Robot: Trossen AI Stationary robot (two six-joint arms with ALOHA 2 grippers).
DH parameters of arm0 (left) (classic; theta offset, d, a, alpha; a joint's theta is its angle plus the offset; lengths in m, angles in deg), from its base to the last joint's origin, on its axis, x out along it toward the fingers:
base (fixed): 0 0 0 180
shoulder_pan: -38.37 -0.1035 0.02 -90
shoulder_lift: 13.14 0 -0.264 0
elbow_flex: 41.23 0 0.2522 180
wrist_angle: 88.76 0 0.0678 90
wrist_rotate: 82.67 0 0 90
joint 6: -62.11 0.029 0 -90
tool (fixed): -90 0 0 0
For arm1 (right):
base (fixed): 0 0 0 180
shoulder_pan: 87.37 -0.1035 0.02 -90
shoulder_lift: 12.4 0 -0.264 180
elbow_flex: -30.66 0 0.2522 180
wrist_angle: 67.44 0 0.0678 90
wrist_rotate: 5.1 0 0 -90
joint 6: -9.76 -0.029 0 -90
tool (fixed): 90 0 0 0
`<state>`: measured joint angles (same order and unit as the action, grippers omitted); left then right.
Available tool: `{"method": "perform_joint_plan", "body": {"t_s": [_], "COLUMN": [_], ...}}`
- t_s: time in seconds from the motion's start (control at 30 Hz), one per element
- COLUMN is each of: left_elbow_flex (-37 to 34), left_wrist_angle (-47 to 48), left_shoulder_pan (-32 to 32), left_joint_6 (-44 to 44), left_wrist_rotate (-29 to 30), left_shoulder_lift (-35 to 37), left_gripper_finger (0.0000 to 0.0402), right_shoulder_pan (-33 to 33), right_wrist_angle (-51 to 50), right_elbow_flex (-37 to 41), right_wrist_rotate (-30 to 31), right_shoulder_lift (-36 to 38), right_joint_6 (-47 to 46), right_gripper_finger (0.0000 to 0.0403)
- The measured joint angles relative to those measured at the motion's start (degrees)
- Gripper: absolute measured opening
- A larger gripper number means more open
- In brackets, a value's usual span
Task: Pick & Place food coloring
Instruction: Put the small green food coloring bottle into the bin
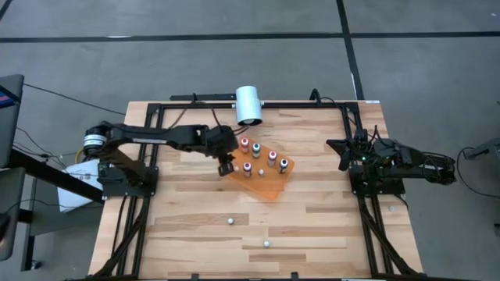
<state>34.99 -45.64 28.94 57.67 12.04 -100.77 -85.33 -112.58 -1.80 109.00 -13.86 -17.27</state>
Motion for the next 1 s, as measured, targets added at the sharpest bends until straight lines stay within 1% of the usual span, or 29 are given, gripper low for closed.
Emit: {"method": "perform_joint_plan", "body": {"t_s": [0.07, 0.17, 0.27, 0.33, 0.4, 0.5, 0.67, 0.73, 0.83, 1.0], "left_elbow_flex": [1.74, 2.87, 3.04, 3.04, 3.04, 3.04, 3.04, 3.04, 3.01, 3.01], "left_wrist_angle": [6.05, 14.75, 19.01, 19.72, 19.36, 18.47, 15.91, 14.20, 11.81, 7.33], "left_shoulder_pan": [0.53, 2.18, 5.36, 8.95, 13.20, 19.56, 27.95, 30.16, 31.90, 33.26], "left_joint_6": [-2.99, -10.41, -19.76, -26.07, -31.34, -38.08, -47.17, -49.55, -51.98, -52.38], "left_wrist_rotate": [-2.01, -6.70, -11.11, -11.94, -10.88, -7.63, -1.58, 0.06, 0.29, 0.05], "left_shoulder_lift": [2.24, 5.73, 9.26, 10.80, 11.67, 11.59, 8.80, 7.09, 3.78, -2.08], "left_gripper_finger": [0.0126, 0.0126, 0.0126, 0.0126, 0.0126, 0.0126, 0.0126, 0.0126, 0.0126, 0.0126], "right_shoulder_pan": [-0.02, 0.00, -0.02, -0.01, 0.00, 0.00, -0.01, -0.01, -0.01, -0.02], "right_wrist_angle": [-0.02, -0.11, -0.78, -1.70, -1.97, -2.12, -2.74, -3.11, -3.08, -3.06], "right_elbow_flex": [0.00, 0.00, 0.00, 0.00, 0.00, 0.00, 0.00, 0.00, 0.00, 0.00], "right_wrist_rotate": [-0.02, -0.01, 0.00, -0.01, -0.01, 0.00, 0.00, 0.00, 0.05, 0.28], "right_shoulder_lift": [0.00, 0.00, 0.00, 0.00, 0.00, 0.00, 0.01, 0.00, 0.00, 0.00], "right_joint_6": [0.00, 0.06, 0.32, 0.35, 0.42, 0.44, 0.46, 0.49, 0.50, 0.48], "right_gripper_finger": [0.0001, 0.0001, 0.0001, 0.0001, 0.0001, 0.0001, 0.0001, 0.0001, 0.0001, 0.0001]}}
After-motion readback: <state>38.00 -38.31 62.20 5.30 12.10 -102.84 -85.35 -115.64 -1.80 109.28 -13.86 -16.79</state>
